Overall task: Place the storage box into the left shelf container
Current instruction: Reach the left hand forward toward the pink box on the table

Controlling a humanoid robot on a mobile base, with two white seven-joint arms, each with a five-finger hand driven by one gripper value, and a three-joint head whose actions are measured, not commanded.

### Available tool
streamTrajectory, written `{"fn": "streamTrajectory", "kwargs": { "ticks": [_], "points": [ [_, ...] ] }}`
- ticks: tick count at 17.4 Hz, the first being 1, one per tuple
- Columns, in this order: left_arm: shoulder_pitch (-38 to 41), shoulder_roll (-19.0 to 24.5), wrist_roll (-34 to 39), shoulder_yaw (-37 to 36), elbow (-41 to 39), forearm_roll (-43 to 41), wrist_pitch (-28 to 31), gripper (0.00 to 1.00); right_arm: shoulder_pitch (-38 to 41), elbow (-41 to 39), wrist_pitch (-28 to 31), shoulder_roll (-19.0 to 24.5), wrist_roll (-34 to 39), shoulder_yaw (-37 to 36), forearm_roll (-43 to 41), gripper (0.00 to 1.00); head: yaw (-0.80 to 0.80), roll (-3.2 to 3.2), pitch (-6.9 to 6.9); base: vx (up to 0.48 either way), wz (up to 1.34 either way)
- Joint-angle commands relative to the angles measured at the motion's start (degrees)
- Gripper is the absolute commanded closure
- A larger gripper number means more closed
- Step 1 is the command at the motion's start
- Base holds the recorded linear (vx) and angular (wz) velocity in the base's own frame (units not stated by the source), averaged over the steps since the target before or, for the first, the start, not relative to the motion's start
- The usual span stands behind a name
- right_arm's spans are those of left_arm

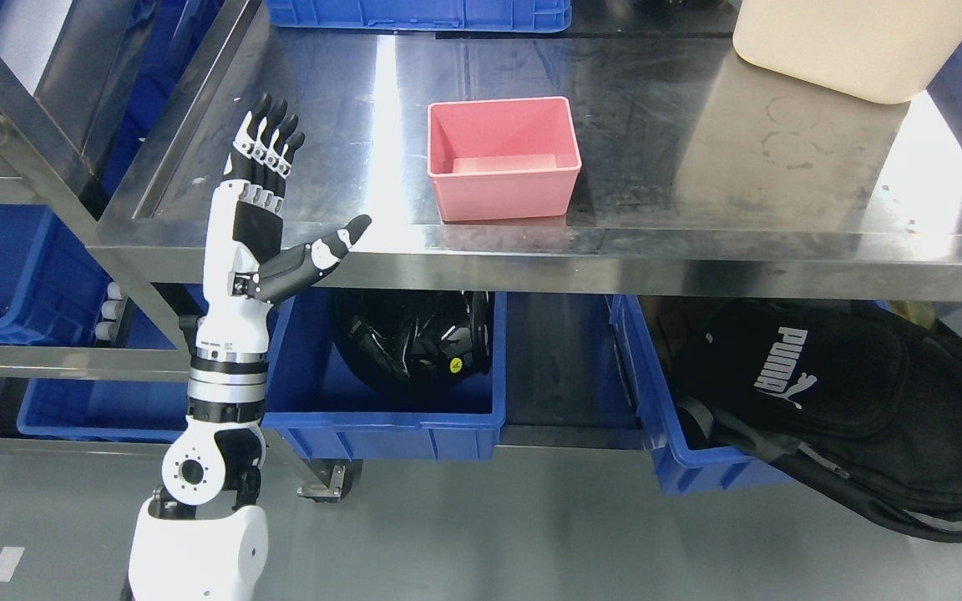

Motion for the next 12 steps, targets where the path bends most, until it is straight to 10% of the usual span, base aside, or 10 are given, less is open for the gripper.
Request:
{"fn": "streamTrajectory", "kwargs": {
  "ticks": [1,6,12],
  "points": [
    [0.3,1.0,-0.2,-0.2,-0.1,0.0,0.1,0.00,0.5,-1.0,0.0,-1.0,0.0,-0.3,0.1,0.00,0.00,0.00,0.00,0.000,0.00],
    [-8.2,1.0,-3.8,7.1,0.4,-1.2,3.0,0.00,0.5,-1.0,0.0,-1.0,0.0,-0.3,0.1,0.00,0.00,0.00,0.00,0.000,0.00],
    [-27.6,6.2,-33.4,5.3,8.0,-16.2,18.3,0.00,0.6,-1.0,0.0,-1.0,0.0,-0.3,0.1,0.00,0.00,0.00,0.00,0.000,0.00]
  ]
}}
